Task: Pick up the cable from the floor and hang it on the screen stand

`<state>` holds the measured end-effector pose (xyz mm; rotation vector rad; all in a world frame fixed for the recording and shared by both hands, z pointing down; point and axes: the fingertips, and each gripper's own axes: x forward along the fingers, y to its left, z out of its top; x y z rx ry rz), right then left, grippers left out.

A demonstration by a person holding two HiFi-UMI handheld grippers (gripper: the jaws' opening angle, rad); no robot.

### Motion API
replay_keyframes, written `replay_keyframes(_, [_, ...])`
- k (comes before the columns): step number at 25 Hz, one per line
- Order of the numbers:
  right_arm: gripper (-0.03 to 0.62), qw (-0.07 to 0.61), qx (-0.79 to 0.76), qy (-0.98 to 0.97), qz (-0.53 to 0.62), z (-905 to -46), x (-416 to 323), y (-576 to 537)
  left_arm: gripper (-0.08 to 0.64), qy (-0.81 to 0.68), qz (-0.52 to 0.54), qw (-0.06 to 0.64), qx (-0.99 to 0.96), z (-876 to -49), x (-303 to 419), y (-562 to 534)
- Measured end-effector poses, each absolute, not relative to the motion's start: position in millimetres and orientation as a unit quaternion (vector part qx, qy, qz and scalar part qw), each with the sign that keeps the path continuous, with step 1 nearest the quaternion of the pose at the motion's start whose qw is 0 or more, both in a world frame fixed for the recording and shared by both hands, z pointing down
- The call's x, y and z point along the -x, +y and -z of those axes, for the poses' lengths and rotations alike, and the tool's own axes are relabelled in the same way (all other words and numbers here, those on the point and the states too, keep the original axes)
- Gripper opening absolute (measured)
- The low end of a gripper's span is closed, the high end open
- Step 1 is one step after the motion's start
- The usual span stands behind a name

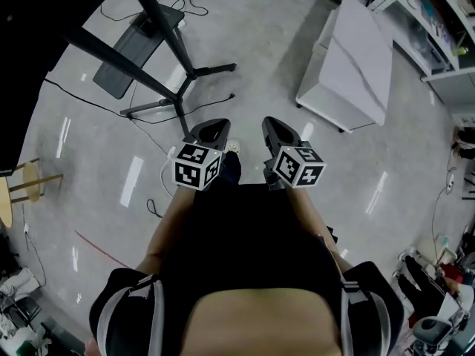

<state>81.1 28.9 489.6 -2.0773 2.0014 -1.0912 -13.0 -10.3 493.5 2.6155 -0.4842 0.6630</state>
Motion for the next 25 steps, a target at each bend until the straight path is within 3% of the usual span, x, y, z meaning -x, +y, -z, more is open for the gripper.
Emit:
replay_keyframes(10, [0.025,0.046,0.697,0.624,0.350,-494,-106,-22,0.008,-0.128,-0.242,0.192,-0.942,-503,-18,-67])
replay_keyframes(25, [0.025,0.004,0.682,0.647,0.340,-529,-142,-73,0.008,-0.098,-0.273,0.208,-0.934,-554,-54,-96])
